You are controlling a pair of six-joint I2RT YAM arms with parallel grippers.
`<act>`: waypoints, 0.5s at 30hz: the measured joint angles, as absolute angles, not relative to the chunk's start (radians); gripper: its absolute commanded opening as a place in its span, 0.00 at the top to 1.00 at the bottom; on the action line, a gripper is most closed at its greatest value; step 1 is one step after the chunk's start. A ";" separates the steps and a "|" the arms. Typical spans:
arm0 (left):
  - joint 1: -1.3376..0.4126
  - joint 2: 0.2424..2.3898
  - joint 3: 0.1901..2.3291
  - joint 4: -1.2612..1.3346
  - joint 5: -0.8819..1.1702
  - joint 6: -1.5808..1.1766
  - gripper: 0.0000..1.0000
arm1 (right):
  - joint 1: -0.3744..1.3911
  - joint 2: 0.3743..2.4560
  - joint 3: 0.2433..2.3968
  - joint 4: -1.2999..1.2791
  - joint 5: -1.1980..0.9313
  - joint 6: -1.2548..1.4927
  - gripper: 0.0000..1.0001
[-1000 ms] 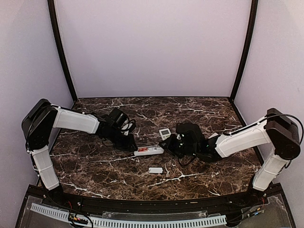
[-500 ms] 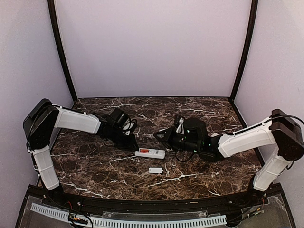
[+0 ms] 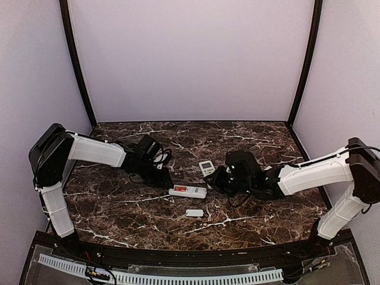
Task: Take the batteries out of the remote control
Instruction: Remove the battery from the remote control without the battery cover.
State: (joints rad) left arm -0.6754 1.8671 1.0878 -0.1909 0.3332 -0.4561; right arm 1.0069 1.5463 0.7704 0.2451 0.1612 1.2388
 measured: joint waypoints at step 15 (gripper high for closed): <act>-0.675 1.867 1.088 -0.191 0.334 -0.456 0.82 | 1.007 1.613 0.794 0.215 0.123 1.238 1.00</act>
State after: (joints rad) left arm -0.6754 1.8671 1.0882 -0.1905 0.3336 -0.4561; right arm 1.0069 1.6135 0.7940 0.2153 0.1226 1.2385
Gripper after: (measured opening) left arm 0.178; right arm 0.093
